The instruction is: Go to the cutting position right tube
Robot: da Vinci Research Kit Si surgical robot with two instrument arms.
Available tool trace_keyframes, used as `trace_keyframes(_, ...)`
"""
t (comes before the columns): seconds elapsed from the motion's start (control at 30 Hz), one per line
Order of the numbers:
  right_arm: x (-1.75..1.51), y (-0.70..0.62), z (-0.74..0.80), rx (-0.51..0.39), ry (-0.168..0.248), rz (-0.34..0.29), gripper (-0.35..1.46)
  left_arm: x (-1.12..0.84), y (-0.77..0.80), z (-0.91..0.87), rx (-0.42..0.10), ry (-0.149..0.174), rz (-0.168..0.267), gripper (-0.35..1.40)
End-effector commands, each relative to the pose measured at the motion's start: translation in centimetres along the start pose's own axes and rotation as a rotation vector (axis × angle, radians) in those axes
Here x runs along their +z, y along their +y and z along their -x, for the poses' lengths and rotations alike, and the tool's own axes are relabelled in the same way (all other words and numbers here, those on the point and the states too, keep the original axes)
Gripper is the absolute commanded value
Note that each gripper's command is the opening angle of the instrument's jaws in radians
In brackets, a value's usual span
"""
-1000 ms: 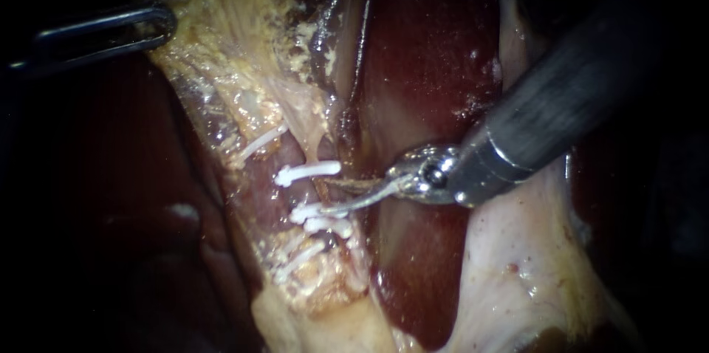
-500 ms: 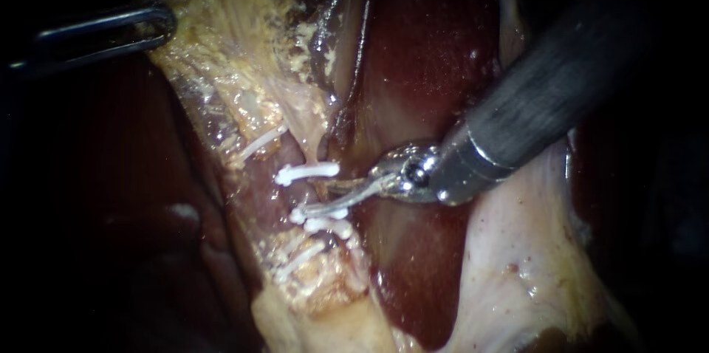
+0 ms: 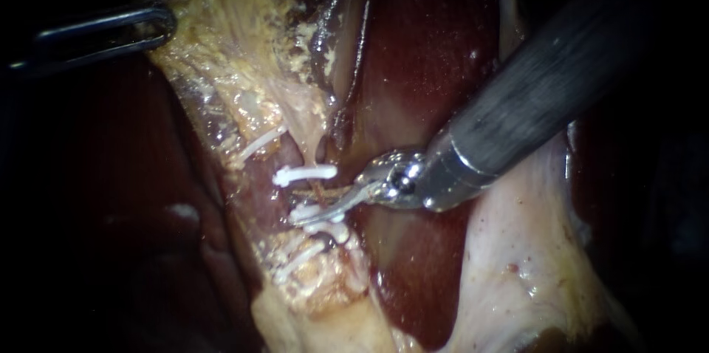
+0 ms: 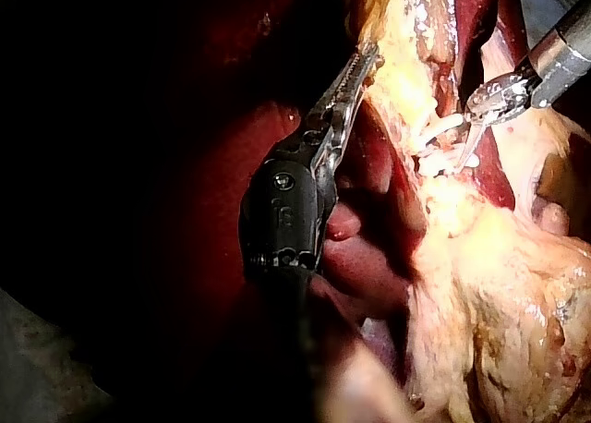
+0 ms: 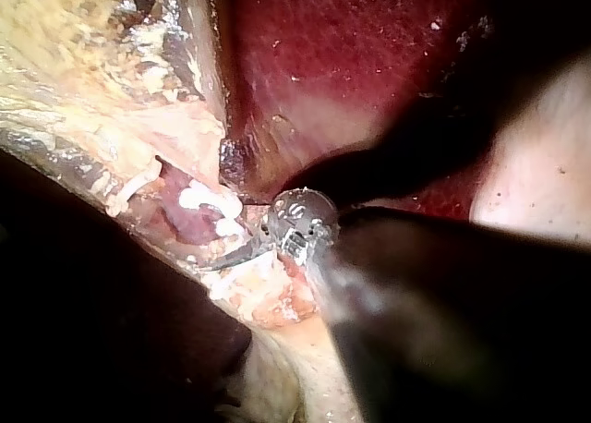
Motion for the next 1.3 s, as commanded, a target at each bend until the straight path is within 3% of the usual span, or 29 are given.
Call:
trace_keyframes(0.03,0.01,0.01,0.00,0.001,0.001,0.002,1.15,0.00,0.00,0.00,0.000,0.000,0.000,-0.35)
trace_keyframes(0.7,0.00,0.09,-0.09,0.003,0.044,0.001,1.14,0.01,0.00,-0.01,0.000,0.000,0.001,-0.35)
trace_keyframes(1.3,0.01,0.10,-0.09,0.009,0.049,-0.003,1.14,0.01,0.00,-0.01,0.000,0.000,0.001,-0.35)
